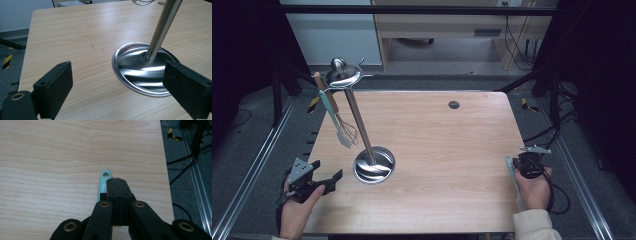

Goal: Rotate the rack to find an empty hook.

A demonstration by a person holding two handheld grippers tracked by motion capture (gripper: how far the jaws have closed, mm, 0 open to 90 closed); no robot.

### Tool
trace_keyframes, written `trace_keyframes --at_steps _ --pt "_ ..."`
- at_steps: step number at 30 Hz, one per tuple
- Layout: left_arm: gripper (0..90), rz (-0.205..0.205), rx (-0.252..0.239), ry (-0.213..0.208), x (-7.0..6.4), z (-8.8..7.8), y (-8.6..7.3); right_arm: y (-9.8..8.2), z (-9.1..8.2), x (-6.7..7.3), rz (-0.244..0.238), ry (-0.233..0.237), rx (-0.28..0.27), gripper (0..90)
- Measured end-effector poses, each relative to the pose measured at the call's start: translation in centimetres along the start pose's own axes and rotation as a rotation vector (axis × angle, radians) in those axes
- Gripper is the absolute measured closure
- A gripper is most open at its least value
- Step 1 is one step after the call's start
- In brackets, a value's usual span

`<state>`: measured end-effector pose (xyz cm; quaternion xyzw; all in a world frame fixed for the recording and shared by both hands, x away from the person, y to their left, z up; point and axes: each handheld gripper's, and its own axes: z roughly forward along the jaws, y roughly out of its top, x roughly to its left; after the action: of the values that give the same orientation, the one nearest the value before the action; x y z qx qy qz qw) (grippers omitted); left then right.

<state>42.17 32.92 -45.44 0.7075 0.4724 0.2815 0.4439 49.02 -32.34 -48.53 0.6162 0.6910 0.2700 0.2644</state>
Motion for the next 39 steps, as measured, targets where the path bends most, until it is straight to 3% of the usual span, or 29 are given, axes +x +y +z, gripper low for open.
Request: trace_keyframes --at_steps 9,17,22,26,34,36,39 --pt "8.9 -0.001 0.001 -0.003 0.0 0.0 0.0 -0.2 0.5 0.1 -0.009 0.029 0.033 90.0" --pt "8.9 -0.001 -0.002 -0.005 0.0 0.0 0.1 -0.4 0.1 1.7 -0.058 0.151 0.038 90.0" --pt "8.9 0.001 -0.003 -0.006 0.0 -0.1 0.1 -0.4 -0.1 2.0 -0.073 0.158 0.031 90.0" --pt "8.8 -0.003 -0.005 -0.004 0.1 -0.1 0.1 -0.5 -1.0 1.8 -0.073 0.166 0.013 83.7" --pt "8.7 -0.001 -0.002 -0.002 0.1 -0.2 0.1 -1.1 -3.4 1.1 -0.09 0.181 -0.012 55.2" --pt "8.7 0.0 -0.001 -0.001 0.1 -0.1 0.1 -1.3 -4.0 1.0 -0.093 0.188 0.003 48.4" --pt "8.7 0.005 0.0 -0.001 0.1 -0.1 0.1 -1.8 -4.4 0.8 -0.098 0.22 0.048 46.6"
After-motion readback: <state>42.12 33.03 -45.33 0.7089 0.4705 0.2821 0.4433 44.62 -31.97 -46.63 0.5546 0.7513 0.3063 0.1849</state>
